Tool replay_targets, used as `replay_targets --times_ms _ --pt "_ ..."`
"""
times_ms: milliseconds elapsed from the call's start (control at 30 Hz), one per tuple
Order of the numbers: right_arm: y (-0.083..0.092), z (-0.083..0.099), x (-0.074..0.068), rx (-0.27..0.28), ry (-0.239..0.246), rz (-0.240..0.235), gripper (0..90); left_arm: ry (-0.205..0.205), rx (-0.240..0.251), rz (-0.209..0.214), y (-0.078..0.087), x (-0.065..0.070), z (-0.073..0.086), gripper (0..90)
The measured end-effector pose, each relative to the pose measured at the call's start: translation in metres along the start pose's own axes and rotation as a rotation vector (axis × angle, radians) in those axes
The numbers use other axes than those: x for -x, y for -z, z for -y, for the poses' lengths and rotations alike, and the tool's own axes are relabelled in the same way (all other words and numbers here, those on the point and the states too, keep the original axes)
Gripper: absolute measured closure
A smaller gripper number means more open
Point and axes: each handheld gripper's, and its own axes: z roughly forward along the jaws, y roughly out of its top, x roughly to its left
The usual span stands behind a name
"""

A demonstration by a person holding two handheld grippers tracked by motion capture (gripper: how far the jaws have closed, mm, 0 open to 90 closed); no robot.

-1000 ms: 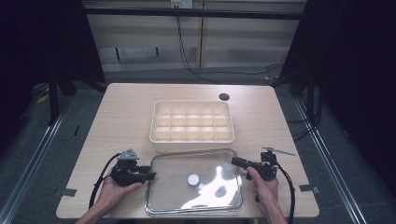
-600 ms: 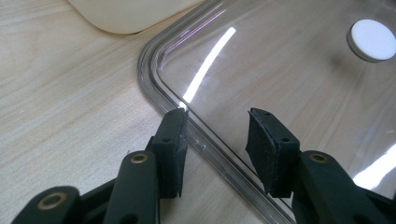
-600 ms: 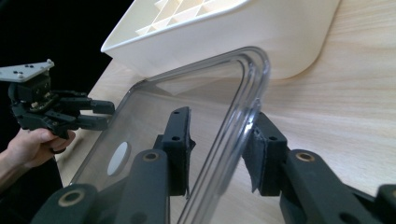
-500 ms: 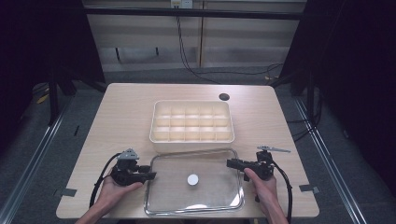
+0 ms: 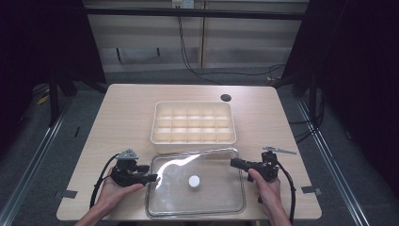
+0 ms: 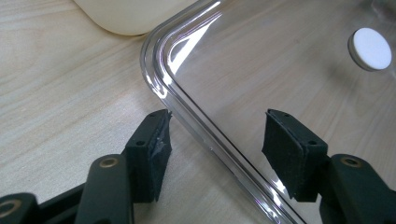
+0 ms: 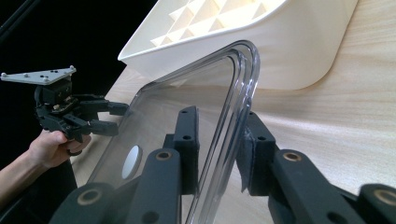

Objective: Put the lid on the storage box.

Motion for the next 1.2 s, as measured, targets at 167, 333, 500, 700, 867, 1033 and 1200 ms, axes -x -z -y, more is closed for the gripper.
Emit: replay_targets --times_ms 167,333,500,700,867,1033,1200 --pt "0.001 0.0 -0.001 0.005 0.011 0.003 72.3 0.02 0.008 0.018 -0.002 -0.002 -0.002 37.0" --pt "0.004 0.0 -0.003 0.005 0.029 0.005 72.2 0.034 0.01 0.034 -0.005 0.001 -0.003 34.0" --pt "0.004 0.001 -0.003 0.005 0.025 0.004 72.0 0.079 0.013 0.078 -0.007 0.0 -0.004 34.7" --pt "0.001 0.003 -0.002 -0.038 0.031 0.076 68.6 0.086 0.008 0.072 -0.004 0.001 -0.005 39.5" --pt "0.001 0.003 -0.002 -0.035 0.03 0.083 68.0 0.088 0.042 0.083 0.003 -0.001 -0.007 46.7" --pt "0.001 0.003 -0.002 -0.028 0.032 0.085 67.6 0.09 0.051 0.091 0.004 0.001 -0.009 46.9" --pt "0.001 0.002 -0.004 -0.018 0.038 0.075 67.3 0.091 0.075 0.119 0.01 0.0 -0.011 51.1"
